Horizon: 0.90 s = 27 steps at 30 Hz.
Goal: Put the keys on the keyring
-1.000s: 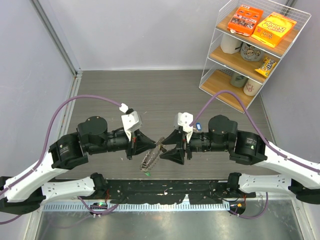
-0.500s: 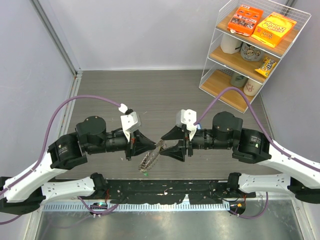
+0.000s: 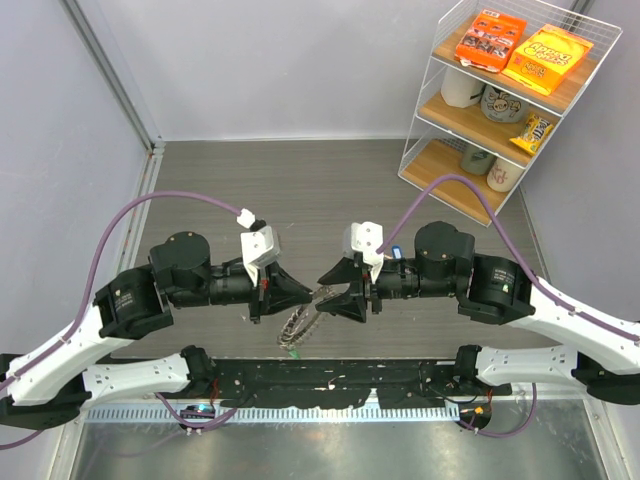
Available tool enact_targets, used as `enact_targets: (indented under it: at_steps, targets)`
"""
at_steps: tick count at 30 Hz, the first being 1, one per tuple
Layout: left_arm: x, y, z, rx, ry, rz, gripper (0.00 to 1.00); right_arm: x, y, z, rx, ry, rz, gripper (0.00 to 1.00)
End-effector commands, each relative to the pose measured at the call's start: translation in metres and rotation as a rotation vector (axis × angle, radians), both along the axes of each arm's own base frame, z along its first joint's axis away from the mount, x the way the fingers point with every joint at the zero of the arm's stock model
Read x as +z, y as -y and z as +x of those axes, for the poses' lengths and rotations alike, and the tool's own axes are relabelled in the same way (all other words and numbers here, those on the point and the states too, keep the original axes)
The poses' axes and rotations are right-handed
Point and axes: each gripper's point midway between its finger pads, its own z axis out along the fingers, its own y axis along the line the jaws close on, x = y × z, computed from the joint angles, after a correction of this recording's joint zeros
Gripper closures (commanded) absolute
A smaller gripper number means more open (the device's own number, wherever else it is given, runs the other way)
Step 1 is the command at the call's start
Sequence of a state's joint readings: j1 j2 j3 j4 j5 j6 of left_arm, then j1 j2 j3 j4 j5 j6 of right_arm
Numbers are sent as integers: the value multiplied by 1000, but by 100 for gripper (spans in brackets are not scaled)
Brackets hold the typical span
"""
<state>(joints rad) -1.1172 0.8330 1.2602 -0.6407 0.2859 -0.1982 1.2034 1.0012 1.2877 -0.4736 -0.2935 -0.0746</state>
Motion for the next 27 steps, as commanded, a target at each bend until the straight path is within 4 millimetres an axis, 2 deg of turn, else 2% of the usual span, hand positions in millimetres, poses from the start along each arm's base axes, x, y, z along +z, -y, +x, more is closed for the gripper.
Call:
enact_targets:
  at_steps: [1,10,19,27]
  targets:
    - [41,-4,-7,-34,66,-126,100,26,0,-6,32,33,67,50]
    - [50,-6,-17,-69,63,-189,100,26,0,-8,39,28,73,53]
    - [64,-8,-24,-94,73,-309,100,49,14,-20,68,28,156,52]
    - [64,-2,-19,-73,58,-331,100,63,20,-29,98,26,203,52]
